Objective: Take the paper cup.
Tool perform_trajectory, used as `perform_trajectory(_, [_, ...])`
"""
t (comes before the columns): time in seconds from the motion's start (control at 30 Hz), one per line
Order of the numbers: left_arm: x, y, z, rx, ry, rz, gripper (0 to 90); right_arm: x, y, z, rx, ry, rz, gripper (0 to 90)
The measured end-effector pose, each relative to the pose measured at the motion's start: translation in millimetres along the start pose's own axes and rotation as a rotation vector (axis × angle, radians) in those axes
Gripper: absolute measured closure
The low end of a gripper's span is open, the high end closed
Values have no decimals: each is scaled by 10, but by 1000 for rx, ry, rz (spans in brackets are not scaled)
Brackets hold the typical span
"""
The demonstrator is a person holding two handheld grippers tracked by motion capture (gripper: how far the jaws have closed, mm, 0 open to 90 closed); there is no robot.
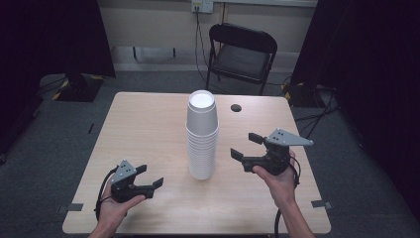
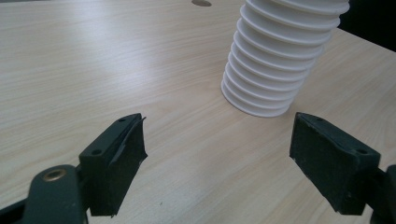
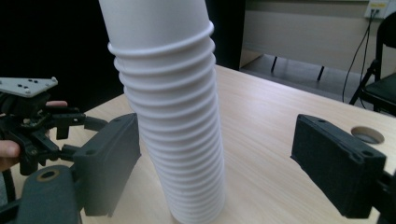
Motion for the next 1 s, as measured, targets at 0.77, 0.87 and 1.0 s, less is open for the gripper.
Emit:
perform_trajectory(0.77, [20, -20, -4, 0, 3, -21, 157, 273, 257, 556, -68, -73, 92, 137])
perform_trajectory(0.87, [15, -16, -8, 2, 6, -20, 157, 309, 280, 611, -76, -73, 97, 136])
perform_trajectory(1.0, [7, -17, -7, 3, 4, -20, 157, 369, 305, 686, -81, -81, 110, 136])
Point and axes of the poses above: each handheld gripper's, and its own axes: x roughly forward along the jaws, z roughly out of its top, y roughly to its left, the point moved 4 cm from there along x, roughly forward along the jaws, and after that the axes turned 2 degrees about -z, right-handed, at the moved point
